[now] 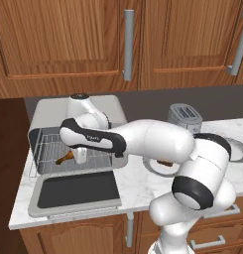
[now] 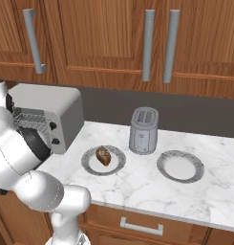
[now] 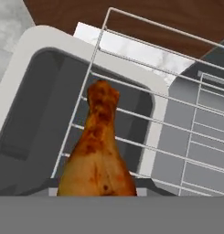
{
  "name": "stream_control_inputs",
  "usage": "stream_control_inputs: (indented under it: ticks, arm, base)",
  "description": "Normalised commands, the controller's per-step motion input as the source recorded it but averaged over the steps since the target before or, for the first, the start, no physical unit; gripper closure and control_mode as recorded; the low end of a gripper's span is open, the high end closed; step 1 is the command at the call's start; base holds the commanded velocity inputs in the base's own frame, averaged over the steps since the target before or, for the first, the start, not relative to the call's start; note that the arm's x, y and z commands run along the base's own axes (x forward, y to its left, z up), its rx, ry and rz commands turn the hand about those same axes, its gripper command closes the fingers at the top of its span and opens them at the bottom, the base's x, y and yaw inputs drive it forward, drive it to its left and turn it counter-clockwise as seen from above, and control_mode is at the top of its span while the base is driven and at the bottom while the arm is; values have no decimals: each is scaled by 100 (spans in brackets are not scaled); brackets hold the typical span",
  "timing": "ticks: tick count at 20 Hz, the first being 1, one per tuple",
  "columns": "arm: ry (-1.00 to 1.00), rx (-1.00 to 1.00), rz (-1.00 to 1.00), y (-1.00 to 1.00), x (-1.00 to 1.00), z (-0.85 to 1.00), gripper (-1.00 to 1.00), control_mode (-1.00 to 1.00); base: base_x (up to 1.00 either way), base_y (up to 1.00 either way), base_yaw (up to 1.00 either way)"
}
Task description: Open the toaster oven door. Place the bread on the bottom rack in the toaster oven and place the chicken drumstick on the top rack.
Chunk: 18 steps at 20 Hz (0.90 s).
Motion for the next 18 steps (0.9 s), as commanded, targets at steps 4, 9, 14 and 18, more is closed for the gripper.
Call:
stream_control_inputs:
  ticks: [4,9,14,18]
  arm:
    - [-13,6,-23,1,18,-45,100,-100]
    - [-16,7,-20,0,23,-10,100,-100]
    - [-5,1,-18,2,34,-16,-100,-100]
    - [-1,0,-18,6,38,-6,-100,-100]
  base:
    - [0,0,0]
    - [0,0,0]
    - [0,0,0]
    - [0,0,0]
